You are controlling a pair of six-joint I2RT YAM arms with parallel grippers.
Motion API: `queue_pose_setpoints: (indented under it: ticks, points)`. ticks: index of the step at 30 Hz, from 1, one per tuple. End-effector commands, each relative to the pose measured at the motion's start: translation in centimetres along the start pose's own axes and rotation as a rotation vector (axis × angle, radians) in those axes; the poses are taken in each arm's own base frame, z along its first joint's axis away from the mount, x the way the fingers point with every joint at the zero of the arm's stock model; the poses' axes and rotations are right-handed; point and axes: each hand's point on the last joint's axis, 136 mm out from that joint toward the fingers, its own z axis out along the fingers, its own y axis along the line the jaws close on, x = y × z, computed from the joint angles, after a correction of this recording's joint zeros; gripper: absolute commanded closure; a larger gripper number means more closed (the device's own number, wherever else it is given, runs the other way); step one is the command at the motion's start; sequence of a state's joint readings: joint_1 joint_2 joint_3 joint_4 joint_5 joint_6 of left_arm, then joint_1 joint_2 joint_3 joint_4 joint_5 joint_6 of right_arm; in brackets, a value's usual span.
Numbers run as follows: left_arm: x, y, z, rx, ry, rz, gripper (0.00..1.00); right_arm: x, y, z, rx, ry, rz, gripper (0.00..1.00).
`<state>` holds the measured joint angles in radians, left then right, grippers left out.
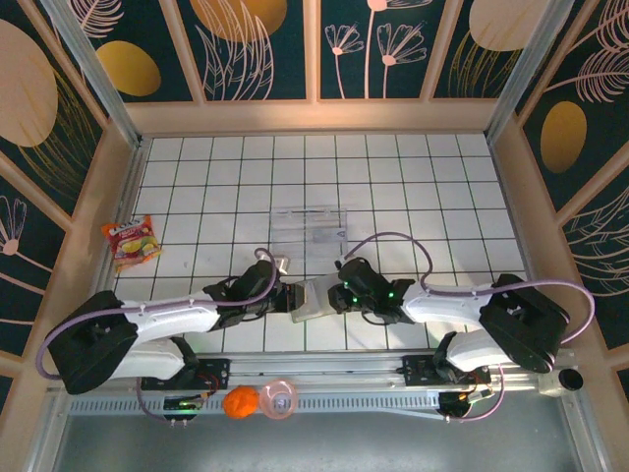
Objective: Take the credit cards out of the card holder
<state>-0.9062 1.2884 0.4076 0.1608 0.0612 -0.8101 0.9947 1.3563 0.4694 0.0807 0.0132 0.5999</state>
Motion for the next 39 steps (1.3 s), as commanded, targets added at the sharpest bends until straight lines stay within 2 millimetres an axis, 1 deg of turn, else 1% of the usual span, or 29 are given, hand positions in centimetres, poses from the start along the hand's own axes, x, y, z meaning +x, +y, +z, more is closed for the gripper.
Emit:
queue_pose_setpoints:
  ticks: [1, 2, 4, 5, 7, 12, 14, 16, 18, 19, 20, 22, 24, 27, 29, 31, 33, 35, 39]
  points:
    - [-0.5, 1.1, 0.6, -0.034, -0.011, 0.013, 0.55, 1.8, -1.7, 0.4, 0.057, 0.028, 0.077, 0.84]
    - [-0.6, 1.5, 0.8, -0.043, -0.011, 0.011, 0.57, 2.4, -2.0, 0.3, 0.076, 0.033, 0.086, 0.84]
    - [-0.8, 1.9, 1.2, -0.052, -0.01, 0.011, 0.64, 3.2, -2.0, 0.2, 0.098, 0.033, 0.092, 0.85]
    - [-0.9, 2.0, 1.3, -0.054, -0.011, 0.013, 0.67, 3.4, -1.9, 0.1, 0.106, 0.034, 0.096, 0.85]
    - [-1.2, 2.1, 1.6, -0.056, -0.011, 0.018, 0.7, 3.5, -1.7, 0.0, 0.113, 0.026, 0.104, 0.84]
    - [-2.1, 2.0, 1.4, -0.06, -0.036, 0.04, 0.7, 2.4, -1.1, -0.7, 0.142, -0.02, 0.099, 0.84]
    - [-2.4, 1.9, 1.3, -0.063, -0.039, 0.047, 0.74, 1.6, -1.1, -1.3, 0.166, -0.048, 0.097, 0.81]
    - [-2.8, 1.7, 1.1, -0.06, -0.05, 0.054, 0.72, 0.7, -0.9, -2.1, 0.171, -0.08, 0.085, 0.77]
    - [-3.4, 1.3, 0.8, -0.051, -0.068, 0.064, 0.68, -0.4, -0.1, -3.1, 0.146, -0.114, 0.064, 0.73]
    - [-3.7, 1.0, 0.6, -0.04, -0.075, 0.072, 0.65, -0.9, 0.6, -3.5, 0.115, -0.122, 0.043, 0.68]
    - [-3.8, 0.7, 0.4, -0.029, -0.079, 0.08, 0.62, -1.5, 1.7, -3.8, 0.057, -0.122, 0.024, 0.62]
    - [-3.9, 0.2, 0.3, -0.016, -0.071, 0.084, 0.59, -2.3, 3.5, -4.2, -0.063, -0.106, 0.012, 0.54]
    - [-3.5, 0.3, 0.4, -0.012, -0.056, 0.073, 0.59, -3.0, 5.3, -4.4, -0.197, -0.08, 0.015, 0.51]
    - [-2.7, 0.5, 0.4, -0.003, -0.039, 0.045, 0.59, -3.9, 6.5, -4.0, -0.291, -0.051, 0.021, 0.5]
    - [-2.3, 0.5, 0.2, 0.017, -0.034, 0.026, 0.58, -4.1, 7.2, -3.4, -0.323, -0.019, 0.018, 0.51]
    - [-1.9, 0.7, 0.1, 0.016, -0.023, 0.008, 0.57, -3.8, 7.5, -2.5, -0.34, 0.014, 0.019, 0.52]
    - [-1.4, 1.3, 0.0, -0.001, -0.014, -0.006, 0.57, -3.7, 7.5, -1.7, -0.34, 0.037, 0.022, 0.53]
    - [-1.1, 1.5, -0.2, 0.0, -0.017, -0.015, 0.54, -3.6, 6.7, -0.8, -0.317, 0.054, 0.043, 0.56]
    - [-0.4, 1.1, 0.2, 0.057, -0.004, -0.042, 0.53, -3.5, 5.8, -0.2, -0.303, 0.061, 0.074, 0.59]
